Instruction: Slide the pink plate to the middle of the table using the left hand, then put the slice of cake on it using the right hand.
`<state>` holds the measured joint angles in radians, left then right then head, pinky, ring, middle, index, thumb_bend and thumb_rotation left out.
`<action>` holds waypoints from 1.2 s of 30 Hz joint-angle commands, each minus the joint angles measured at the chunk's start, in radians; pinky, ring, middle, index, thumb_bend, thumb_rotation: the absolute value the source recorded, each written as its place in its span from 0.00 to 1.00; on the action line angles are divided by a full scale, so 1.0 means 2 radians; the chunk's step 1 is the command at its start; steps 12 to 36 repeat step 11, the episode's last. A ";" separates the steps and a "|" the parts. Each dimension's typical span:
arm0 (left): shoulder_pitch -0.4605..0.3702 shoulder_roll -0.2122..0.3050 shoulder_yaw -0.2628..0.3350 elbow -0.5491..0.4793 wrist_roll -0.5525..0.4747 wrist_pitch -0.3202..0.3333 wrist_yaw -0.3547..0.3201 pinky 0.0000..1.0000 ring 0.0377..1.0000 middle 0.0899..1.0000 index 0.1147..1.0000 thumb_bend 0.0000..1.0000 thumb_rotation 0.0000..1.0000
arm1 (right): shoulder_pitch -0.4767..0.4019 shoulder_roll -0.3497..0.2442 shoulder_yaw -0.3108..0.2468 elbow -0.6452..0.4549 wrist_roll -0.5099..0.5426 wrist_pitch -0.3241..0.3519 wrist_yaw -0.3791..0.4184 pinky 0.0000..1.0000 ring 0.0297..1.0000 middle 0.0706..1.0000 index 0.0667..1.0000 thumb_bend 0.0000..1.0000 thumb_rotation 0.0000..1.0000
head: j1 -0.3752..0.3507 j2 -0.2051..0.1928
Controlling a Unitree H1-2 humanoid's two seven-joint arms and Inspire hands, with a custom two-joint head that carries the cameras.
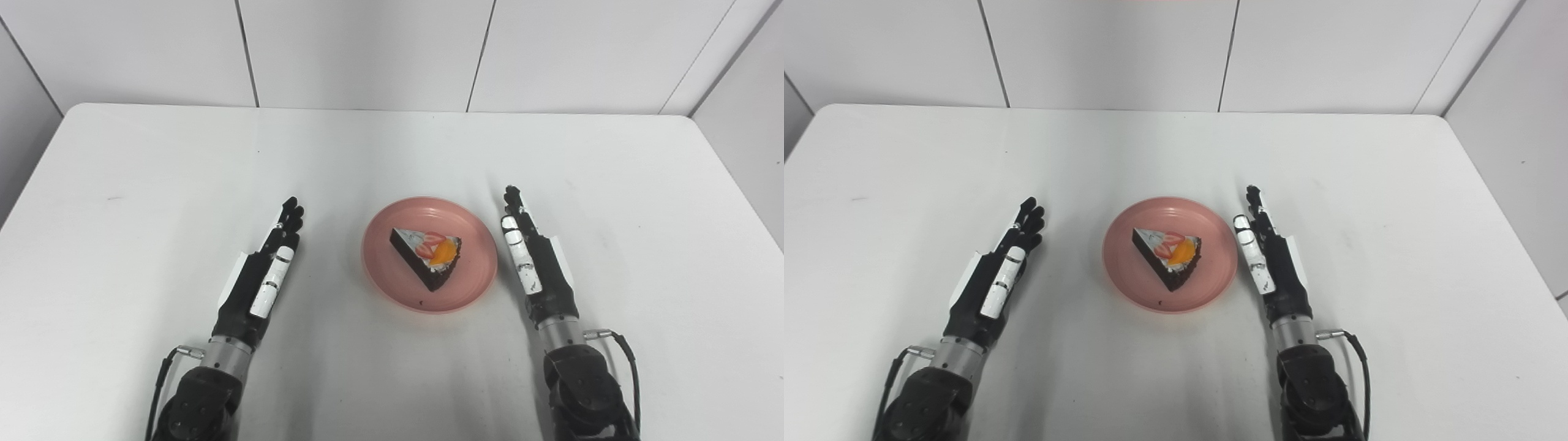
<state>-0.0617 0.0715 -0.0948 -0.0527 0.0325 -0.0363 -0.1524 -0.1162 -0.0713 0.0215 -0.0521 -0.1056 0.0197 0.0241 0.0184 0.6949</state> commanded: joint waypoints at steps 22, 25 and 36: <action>0.002 0.008 0.010 0.025 -0.016 -0.005 -0.002 1.00 1.00 1.00 1.00 0.44 1.00 | -0.003 0.002 0.006 -0.009 -0.004 -0.014 -0.003 0.97 0.98 0.97 0.97 0.15 1.00 | -0.001 0.000; 0.002 0.008 0.010 0.025 -0.016 -0.005 -0.002 1.00 1.00 1.00 1.00 0.44 1.00 | -0.003 0.002 0.006 -0.009 -0.004 -0.014 -0.003 0.97 0.98 0.97 0.97 0.15 1.00 | -0.001 0.000; 0.002 0.008 0.010 0.025 -0.016 -0.005 -0.002 1.00 1.00 1.00 1.00 0.44 1.00 | -0.003 0.002 0.006 -0.009 -0.004 -0.014 -0.003 0.97 0.98 0.97 0.97 0.15 1.00 | -0.001 0.000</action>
